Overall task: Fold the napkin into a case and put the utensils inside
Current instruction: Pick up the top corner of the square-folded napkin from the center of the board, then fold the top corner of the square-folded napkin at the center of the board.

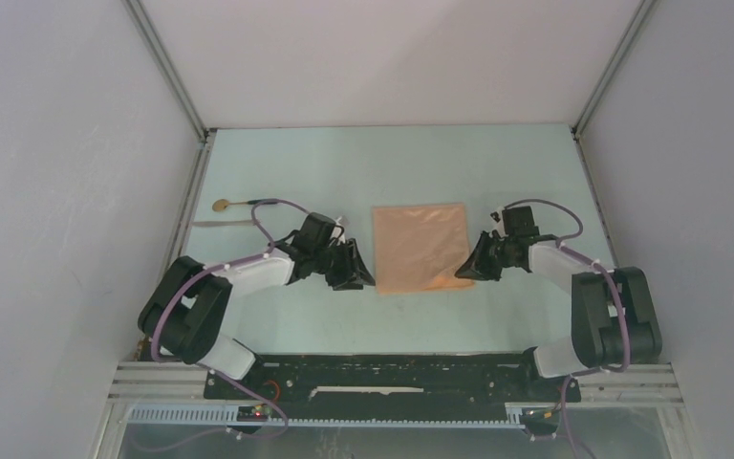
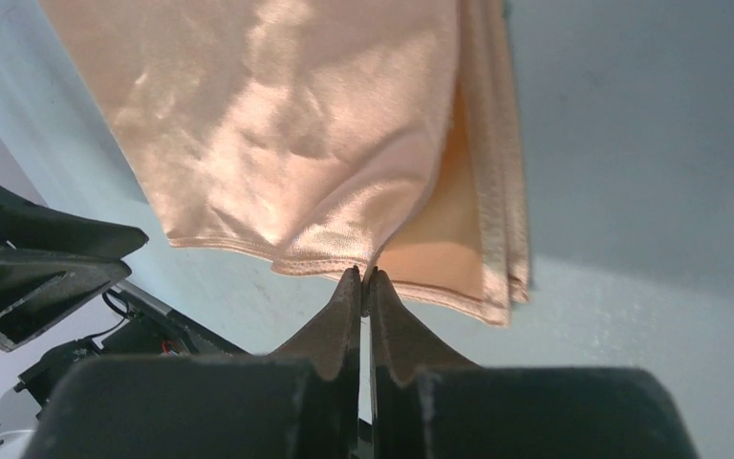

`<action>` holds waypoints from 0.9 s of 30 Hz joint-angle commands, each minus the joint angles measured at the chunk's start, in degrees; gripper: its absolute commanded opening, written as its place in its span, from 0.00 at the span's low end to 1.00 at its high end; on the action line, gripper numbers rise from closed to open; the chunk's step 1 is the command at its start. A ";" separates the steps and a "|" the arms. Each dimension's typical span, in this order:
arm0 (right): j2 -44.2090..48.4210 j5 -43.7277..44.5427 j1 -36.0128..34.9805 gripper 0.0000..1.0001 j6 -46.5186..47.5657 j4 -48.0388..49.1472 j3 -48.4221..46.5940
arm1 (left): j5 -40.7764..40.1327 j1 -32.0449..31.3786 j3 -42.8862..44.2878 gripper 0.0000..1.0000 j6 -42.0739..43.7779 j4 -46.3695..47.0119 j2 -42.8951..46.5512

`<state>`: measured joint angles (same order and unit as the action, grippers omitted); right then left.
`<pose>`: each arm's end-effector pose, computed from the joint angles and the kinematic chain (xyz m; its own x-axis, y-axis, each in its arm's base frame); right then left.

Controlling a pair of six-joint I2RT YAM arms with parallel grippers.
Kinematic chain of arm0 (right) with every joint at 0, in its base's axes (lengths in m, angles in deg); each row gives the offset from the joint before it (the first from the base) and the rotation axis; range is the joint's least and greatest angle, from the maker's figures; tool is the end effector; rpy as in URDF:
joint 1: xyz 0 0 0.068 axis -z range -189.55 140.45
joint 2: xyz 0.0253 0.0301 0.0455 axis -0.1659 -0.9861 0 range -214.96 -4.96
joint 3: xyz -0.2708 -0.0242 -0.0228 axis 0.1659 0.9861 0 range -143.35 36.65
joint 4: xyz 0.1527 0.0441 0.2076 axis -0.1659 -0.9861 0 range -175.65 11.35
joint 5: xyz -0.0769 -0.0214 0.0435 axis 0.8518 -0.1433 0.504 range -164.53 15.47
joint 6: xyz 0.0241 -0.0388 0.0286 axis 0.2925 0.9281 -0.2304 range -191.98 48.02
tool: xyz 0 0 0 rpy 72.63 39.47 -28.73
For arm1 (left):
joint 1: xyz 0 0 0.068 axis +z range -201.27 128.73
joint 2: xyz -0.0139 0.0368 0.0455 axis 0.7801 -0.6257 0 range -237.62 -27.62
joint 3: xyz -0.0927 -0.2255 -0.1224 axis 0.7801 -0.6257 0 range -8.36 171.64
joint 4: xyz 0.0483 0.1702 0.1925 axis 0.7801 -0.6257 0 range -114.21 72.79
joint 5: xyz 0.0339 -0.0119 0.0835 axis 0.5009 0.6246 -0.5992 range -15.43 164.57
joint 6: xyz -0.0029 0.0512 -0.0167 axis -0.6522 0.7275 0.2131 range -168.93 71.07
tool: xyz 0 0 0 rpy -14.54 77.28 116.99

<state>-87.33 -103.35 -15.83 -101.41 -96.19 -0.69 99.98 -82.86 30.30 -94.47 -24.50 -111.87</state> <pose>0.2456 0.0443 0.1510 -0.9240 0.3314 -0.1910 0.1577 0.7849 0.5992 0.2236 -0.1554 0.1585 -0.9709 -0.1597 -0.1785 0.0012 0.7421 -0.6703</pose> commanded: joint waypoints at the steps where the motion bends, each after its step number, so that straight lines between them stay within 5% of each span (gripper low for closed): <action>1: -2.80 0.97 -2.47 0.01 1.10 -0.09 -4.82 | -0.26 -0.54 4.47 0.44 2.15 0.35 -4.28; 9: -9.49 2.27 -7.70 0.00 2.23 -3.20 -15.73 | -0.52 -1.69 7.14 0.43 1.92 1.84 -9.95; 13: -13.71 2.12 -9.96 0.00 2.79 -4.23 -21.89 | -0.65 -1.95 5.34 0.34 1.81 3.00 -10.66; 27: -33.28 -7.47 -14.52 0.00 5.95 -6.09 -43.75 | -0.18 -3.70 3.04 0.31 0.47 5.74 -12.19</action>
<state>-117.21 -107.00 -29.25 -97.60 -100.60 -38.72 100.39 -85.57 34.49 -93.95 -20.04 -123.32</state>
